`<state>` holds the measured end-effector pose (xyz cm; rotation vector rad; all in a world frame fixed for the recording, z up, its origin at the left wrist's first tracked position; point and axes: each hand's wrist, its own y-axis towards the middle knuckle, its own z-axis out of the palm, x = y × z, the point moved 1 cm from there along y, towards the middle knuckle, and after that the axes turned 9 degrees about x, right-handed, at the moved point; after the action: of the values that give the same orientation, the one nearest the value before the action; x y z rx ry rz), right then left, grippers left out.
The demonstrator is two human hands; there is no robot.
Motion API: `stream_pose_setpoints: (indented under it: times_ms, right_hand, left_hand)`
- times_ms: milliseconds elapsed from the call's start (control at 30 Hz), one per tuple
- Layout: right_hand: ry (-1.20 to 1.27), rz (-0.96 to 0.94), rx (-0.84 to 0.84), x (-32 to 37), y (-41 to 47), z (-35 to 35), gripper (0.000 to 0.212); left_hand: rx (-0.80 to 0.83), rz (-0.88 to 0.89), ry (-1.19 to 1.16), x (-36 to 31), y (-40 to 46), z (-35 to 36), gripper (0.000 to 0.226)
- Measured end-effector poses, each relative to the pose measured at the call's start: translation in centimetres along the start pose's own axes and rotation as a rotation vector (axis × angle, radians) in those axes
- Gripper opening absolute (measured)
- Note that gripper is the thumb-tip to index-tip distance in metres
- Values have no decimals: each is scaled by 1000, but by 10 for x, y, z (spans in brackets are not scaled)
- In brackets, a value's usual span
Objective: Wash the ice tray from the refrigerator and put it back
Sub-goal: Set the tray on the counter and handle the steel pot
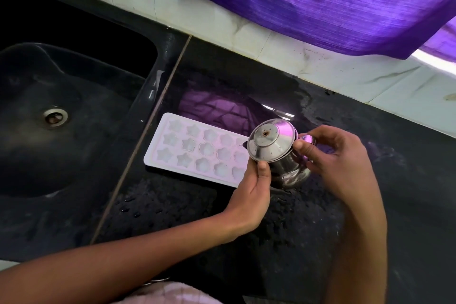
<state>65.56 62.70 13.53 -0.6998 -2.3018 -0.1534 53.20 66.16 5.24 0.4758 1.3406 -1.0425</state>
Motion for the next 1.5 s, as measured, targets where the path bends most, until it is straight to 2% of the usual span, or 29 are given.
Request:
stream_pose_setpoints:
  times_ms: [300,400,600,700,800,967,1067,1167,1400,1500]
  right_hand:
    - [109,-14,-9,3,-7,-4,11]
    - [226,-1,2,1,-9,-4,12]
    - [275,-17,10,-4,-11,0,16]
    - [270,-9,35,-5,-11,1,22]
    - [237,2,58,-4,-12,1,33]
    - [124,-6,104,-5,-13,2,12]
    - [86,-2,109,-6,-15,4,9]
    - [71,10,101,-7,-16,4,9]
    - [28,9,85,-6,-18,5,12]
    - [16,10,87,-4,-20,4,20]
  left_hand:
    - [5,90,7,-5,-4,3,53]
    - [-1,139,4,-9,-5,3,55]
    - [-24,162,-2,-6,-6,2,56]
    - [-28,132,2,-1,-7,4,66]
    - [-39,106,2,6,-8,8,64]
    - [-38,54,-8,18,-14,15,56]
    - [-42,38,-13,22,-14,17,64]
    - [-54,22,-15,23,-14,16,68]
    - [-54,9,-25,22,-17,17,54]
    - [-54,-11,-18,22,-17,18,53]
